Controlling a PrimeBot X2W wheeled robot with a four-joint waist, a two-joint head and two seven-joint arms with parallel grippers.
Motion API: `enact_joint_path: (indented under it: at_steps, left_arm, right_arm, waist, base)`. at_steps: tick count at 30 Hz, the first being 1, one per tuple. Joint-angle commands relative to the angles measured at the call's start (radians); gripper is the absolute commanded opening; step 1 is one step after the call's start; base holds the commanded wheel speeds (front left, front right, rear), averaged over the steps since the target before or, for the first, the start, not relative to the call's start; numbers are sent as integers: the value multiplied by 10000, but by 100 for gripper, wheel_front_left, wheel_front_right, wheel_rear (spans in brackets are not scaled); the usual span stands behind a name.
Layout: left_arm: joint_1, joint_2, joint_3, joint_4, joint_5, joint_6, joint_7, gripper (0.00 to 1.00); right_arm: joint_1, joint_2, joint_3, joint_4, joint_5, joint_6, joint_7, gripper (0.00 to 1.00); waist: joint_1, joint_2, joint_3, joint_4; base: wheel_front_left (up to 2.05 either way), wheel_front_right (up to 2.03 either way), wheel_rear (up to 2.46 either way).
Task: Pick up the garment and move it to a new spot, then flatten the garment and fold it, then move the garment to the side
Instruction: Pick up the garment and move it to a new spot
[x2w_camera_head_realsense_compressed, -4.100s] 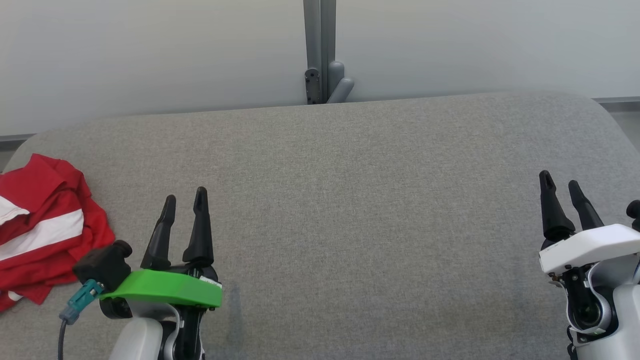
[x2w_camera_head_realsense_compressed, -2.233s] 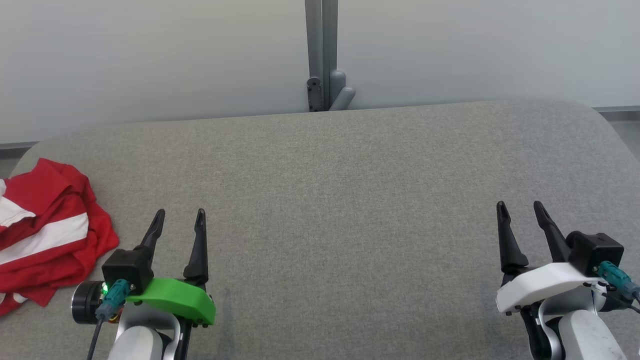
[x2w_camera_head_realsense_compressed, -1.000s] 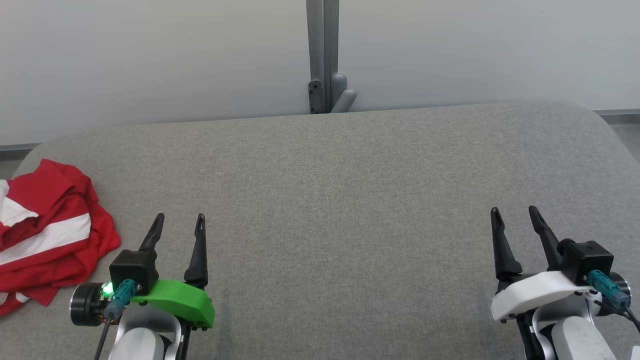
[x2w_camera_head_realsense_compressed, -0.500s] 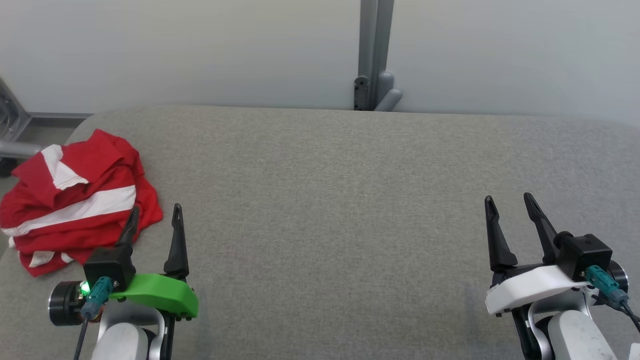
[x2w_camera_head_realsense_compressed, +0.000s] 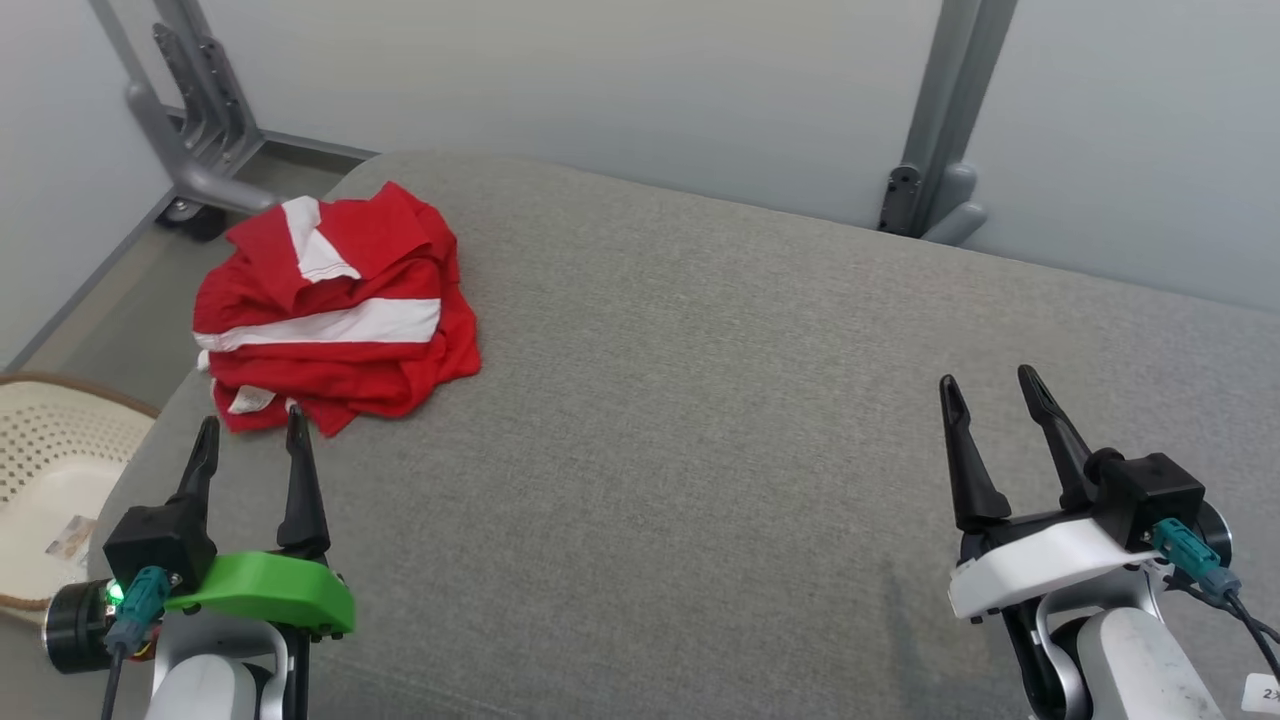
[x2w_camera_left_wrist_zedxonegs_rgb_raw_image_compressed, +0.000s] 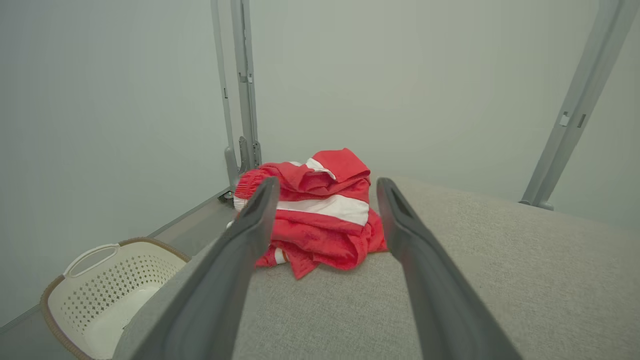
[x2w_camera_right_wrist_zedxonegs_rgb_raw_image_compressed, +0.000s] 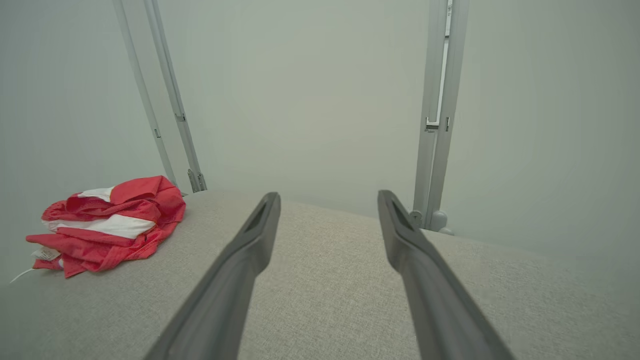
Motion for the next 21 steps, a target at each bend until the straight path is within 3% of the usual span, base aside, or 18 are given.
enact_joint_path:
  at_steps: [1, 21]
  left_arm:
    - [161, 102, 41, -72, -30, 75, -14, 100]
    - [150, 189, -109, -289, -147, 247, 12, 100]
  right_arm:
    - [-21, 16, -11, -64, -56, 1, -22, 100]
    - [104, 82, -1, -83, -143, 1, 56, 100]
  waist:
    - [0, 0, 2, 799]
    - [0, 0, 70, 949]
  base:
    - [0, 0, 0]
    - [0, 0, 0]
